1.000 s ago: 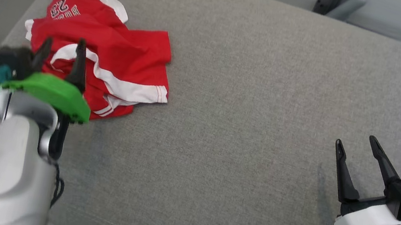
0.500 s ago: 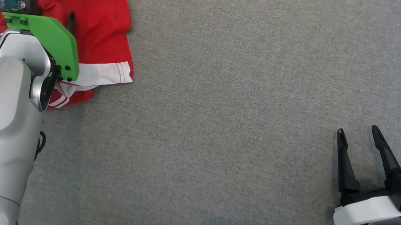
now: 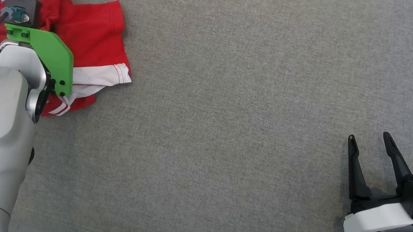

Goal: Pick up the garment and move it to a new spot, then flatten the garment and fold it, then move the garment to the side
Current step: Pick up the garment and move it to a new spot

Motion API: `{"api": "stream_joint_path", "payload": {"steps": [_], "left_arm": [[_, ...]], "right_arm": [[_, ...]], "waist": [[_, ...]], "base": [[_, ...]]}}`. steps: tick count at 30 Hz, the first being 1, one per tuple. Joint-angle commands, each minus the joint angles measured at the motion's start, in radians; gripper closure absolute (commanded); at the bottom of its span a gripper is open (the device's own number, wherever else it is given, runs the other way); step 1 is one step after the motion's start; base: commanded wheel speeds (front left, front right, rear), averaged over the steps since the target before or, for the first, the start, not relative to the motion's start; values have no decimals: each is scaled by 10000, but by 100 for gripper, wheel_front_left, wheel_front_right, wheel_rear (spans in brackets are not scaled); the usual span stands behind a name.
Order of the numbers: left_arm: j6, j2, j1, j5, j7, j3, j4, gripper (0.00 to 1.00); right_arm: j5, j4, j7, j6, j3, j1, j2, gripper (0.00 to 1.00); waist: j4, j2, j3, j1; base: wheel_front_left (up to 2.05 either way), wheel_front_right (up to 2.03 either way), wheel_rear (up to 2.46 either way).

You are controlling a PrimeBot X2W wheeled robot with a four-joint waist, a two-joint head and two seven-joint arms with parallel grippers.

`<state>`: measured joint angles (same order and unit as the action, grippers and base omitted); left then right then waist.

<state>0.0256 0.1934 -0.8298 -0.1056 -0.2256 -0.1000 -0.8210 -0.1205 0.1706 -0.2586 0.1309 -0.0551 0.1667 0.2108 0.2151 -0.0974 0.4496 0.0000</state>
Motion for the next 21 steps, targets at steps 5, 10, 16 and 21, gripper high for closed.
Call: {"api": "stream_joint_path", "payload": {"steps": [5, 10, 16, 21], "left_arm": [[-167, 155, -4, -13, 412, 20, 171, 100], [-485, 328, -6, -208, 744, 293, 528, 100], [-868, 391, -108, -711, 1137, 901, 1250, 100], [-893, 448, -238, -796, 1246, 896, 2019, 100]], "right_arm": [[-87, 116, -62, -3, 51, -289, -73, 0], [-112, 239, -62, -3, 34, -505, -245, 0], [-174, 341, -63, -3, -25, -742, -415, 0], [-214, 368, -63, -3, -31, -898, -552, 0]], "waist": [[26, -1, -359, 0], [16, -1, -766, 0], [-58, -1, -1275, 0], [-319, -1, -1707, 0]], "base": [[0, 0, 0], [0, 0, 0], [0, 0, 0], [0, 0, 0]]}}
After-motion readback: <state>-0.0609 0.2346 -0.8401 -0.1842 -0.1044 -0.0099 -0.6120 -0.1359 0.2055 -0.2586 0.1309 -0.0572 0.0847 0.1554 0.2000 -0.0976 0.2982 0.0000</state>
